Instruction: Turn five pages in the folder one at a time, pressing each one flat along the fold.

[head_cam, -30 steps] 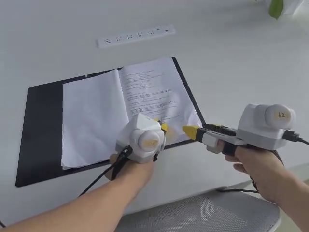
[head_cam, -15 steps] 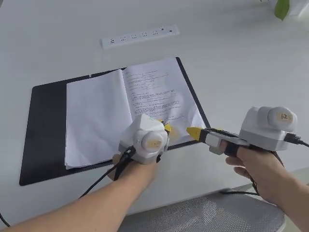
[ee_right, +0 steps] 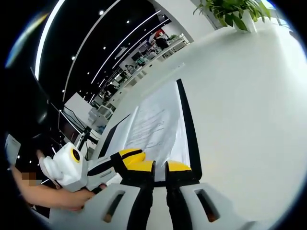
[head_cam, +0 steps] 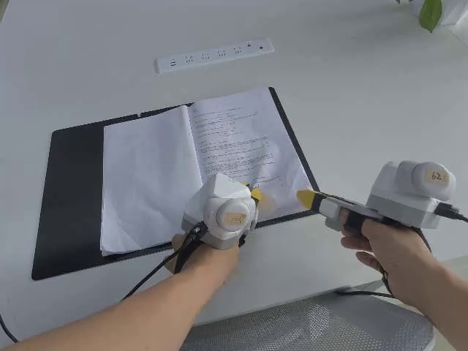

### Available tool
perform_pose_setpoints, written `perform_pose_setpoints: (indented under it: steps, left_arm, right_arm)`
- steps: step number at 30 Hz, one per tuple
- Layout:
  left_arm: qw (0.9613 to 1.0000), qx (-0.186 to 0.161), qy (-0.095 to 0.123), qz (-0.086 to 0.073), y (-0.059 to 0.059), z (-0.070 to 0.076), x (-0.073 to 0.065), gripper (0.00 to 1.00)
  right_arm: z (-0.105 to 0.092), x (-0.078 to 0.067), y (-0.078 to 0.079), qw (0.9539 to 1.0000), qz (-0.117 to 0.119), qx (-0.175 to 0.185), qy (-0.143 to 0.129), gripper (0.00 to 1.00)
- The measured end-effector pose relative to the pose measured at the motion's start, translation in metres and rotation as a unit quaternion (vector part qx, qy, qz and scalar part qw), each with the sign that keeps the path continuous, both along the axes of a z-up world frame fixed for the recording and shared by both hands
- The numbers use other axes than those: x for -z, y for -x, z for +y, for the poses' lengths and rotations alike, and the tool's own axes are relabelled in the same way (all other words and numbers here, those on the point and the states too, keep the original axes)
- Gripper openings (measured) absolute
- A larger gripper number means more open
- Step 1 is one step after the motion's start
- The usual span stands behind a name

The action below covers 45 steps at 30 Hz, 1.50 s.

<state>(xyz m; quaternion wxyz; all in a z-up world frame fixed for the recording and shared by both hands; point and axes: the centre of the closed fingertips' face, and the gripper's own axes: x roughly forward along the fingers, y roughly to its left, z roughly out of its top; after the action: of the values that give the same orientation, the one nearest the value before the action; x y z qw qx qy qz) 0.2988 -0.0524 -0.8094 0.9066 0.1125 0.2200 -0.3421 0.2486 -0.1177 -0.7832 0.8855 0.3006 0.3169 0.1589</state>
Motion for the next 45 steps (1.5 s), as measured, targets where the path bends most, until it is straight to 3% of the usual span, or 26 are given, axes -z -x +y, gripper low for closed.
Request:
perform_pose_setpoints:
  steps: [5,15,17,19,21,24,28,37,45]
  left_arm:
    - [1.0,0.0,-0.001,-0.001,0.0,0.0,0.0,0.06]
    - [0.9999,-0.008,0.007,0.008,0.0,0.001,-0.001,0.07]
    - [0.9994,-0.014,0.022,0.023,0.0,0.001,-0.002,0.07]
    - [0.9994,-0.008,0.022,0.027,-0.001,0.001,-0.003,0.08]
    - [0.9987,-0.007,0.028,0.043,0.002,0.002,-0.004,0.08]
    - [0.9985,-0.005,0.018,0.051,0.007,0.011,-0.006,0.09]
    - [0.998,-0.008,0.02,0.059,0.012,0.025,-0.01,0.12]
    - [0.9965,-0.026,0.062,0.05,0.022,0.06,-0.048,0.14]
    - [0.9938,-0.049,0.099,0.013,0.031,0.108,-0.092,0.13]
  right_arm:
    - [0.001,-0.002,-0.001,1.0,-0.003,-0.002,0.003,0.0]
    - [0.003,-0.007,-0.002,1.0,-0.004,0.003,-0.008,0.0]
    - [0.004,-0.012,-0.003,0.9999,-0.011,0.004,-0.012,0.0]
    - [0.006,-0.016,-0.004,0.9998,-0.016,0.001,-0.012,0.0]
    - [0.008,-0.02,-0.004,0.9997,-0.022,-0.002,-0.014,0.0]
    - [0.011,-0.028,-0.005,0.9994,-0.031,-0.007,-0.015,0.0]
    - [0.018,-0.042,-0.004,0.9986,-0.048,-0.014,-0.02,0.0]
    - [0.048,-0.085,0.001,0.9936,-0.094,-0.045,-0.043,0.0]
    - [0.099,-0.121,0.011,0.9834,-0.138,-0.099,-0.063,0.0]
